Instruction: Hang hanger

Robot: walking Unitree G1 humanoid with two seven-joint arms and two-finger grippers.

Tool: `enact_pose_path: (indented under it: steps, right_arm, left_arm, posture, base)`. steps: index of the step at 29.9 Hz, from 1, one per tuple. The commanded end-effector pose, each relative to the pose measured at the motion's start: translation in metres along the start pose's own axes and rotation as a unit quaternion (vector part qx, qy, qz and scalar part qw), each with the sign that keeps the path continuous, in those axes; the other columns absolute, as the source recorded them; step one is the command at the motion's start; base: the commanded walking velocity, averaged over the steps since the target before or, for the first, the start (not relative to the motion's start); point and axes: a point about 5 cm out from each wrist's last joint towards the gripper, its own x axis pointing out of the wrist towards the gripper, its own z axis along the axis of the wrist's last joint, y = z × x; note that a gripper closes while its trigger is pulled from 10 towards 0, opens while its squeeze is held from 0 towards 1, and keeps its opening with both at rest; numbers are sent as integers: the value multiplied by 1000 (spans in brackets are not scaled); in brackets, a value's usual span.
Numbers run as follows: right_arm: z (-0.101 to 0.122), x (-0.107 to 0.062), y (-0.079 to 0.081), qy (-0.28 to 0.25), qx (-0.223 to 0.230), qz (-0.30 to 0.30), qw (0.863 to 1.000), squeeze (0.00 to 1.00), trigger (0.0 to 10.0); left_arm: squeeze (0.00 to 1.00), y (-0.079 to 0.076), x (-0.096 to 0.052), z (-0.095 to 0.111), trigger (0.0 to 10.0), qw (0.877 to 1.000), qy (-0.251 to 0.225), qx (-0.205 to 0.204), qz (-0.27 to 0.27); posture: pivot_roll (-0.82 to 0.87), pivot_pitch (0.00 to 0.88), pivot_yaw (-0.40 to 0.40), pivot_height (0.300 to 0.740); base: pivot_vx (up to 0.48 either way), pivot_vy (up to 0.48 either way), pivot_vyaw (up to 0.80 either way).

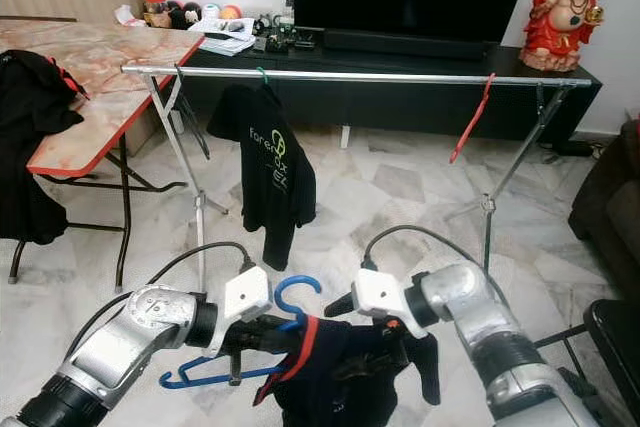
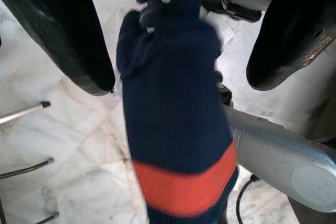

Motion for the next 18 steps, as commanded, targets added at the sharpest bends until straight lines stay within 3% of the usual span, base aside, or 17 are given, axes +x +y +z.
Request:
enact_pose_path:
  steps: [1, 7, 8, 10, 11, 18]
  right_arm:
    - [-1, -1, 0, -3, -2, -8, 1000, 0, 10000]
    - [-2, 2, -1, -14, 6, -16, 1000, 0, 10000]
    - [-2, 2, 0, -16, 8, -10, 1000, 0, 2118]
    - [-2, 2, 0, -17, 8, -9, 1000, 0, 2118]
    - [-2, 1, 0, -18, 11, -6, 1000, 0, 0]
    - [-4, 3, 0, -16, 14, -10, 1000, 0, 0]
  left_arm:
    - [0, 1, -1, 15, 10000, 999, -15, 27, -9]
    - [0, -1, 2, 18, 10000, 999, -20, 28, -13]
    - [0, -1, 2, 18, 10000, 999, -19, 28, -13]
    - [0, -1, 3, 18, 10000, 999, -19, 29, -13]
    - [0, -1, 3, 18, 10000, 999, -19, 29, -13]
    - [0, -3, 4, 19, 10000, 999, -23, 28, -19]
  posture:
    - [66, 0, -70, 740]
    - [65, 0, -73, 740]
    - [63, 0, -74, 740]
    - [63, 0, -74, 740]
    - [62, 0, -74, 740]
    - [58, 0, -68, 740]
  base:
    - [0, 0, 0]
    - [0, 0, 0]
    - [0, 0, 0]
    - [0, 0, 0]
    - [0, 0, 0]
    - [0, 0, 0]
